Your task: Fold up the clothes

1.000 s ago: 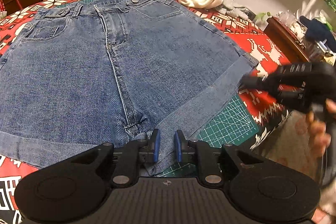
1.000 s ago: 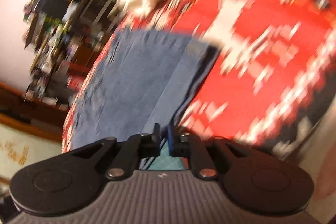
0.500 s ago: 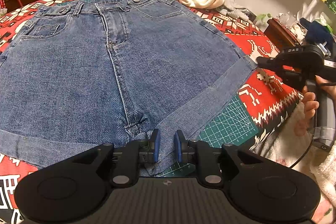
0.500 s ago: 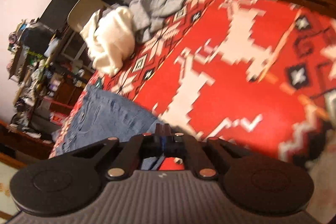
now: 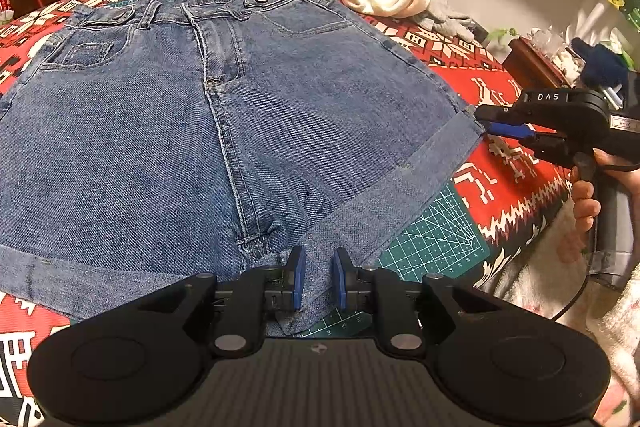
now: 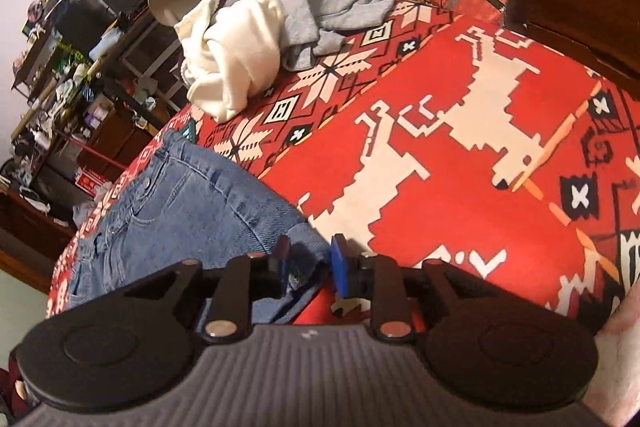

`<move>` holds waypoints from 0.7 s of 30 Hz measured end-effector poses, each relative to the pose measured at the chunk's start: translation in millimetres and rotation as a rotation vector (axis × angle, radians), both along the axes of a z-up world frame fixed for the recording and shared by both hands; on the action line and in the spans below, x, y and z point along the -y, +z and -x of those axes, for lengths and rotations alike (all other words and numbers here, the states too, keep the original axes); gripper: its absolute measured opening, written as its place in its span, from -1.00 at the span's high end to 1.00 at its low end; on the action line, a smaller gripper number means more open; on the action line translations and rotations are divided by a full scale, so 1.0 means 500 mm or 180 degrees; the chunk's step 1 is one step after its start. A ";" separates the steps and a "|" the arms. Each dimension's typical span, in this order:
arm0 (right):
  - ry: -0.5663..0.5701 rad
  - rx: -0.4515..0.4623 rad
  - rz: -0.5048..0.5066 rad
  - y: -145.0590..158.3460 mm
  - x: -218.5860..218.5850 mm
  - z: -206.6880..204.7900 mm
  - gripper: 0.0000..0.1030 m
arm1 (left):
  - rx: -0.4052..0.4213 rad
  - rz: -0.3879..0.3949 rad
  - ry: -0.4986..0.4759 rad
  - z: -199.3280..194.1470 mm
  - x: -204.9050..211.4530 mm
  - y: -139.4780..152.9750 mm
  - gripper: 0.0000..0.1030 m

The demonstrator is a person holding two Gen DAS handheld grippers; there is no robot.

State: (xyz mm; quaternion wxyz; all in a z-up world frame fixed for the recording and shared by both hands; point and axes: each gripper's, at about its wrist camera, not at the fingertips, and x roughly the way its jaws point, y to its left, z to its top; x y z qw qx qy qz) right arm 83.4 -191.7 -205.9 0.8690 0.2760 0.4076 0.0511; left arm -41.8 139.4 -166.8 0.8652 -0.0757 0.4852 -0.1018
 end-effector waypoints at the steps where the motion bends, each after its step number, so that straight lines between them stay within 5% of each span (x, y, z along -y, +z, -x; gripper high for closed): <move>1: -0.0013 -0.0010 0.0011 -0.001 0.000 -0.001 0.77 | -0.0003 0.0000 0.0003 0.000 0.000 0.000 0.68; 8: -0.0108 0.0155 0.0187 0.019 -0.011 -0.002 0.94 | -0.0057 0.0059 0.0014 -0.003 0.005 0.004 0.68; 19: -0.0181 0.0100 0.0105 0.016 0.015 -0.018 0.88 | 0.0006 0.0144 0.0025 -0.005 0.008 0.029 0.67; 21: -0.0229 0.0146 0.0196 0.027 0.015 -0.007 0.79 | 0.0056 0.0202 0.0096 0.004 -0.010 0.044 0.55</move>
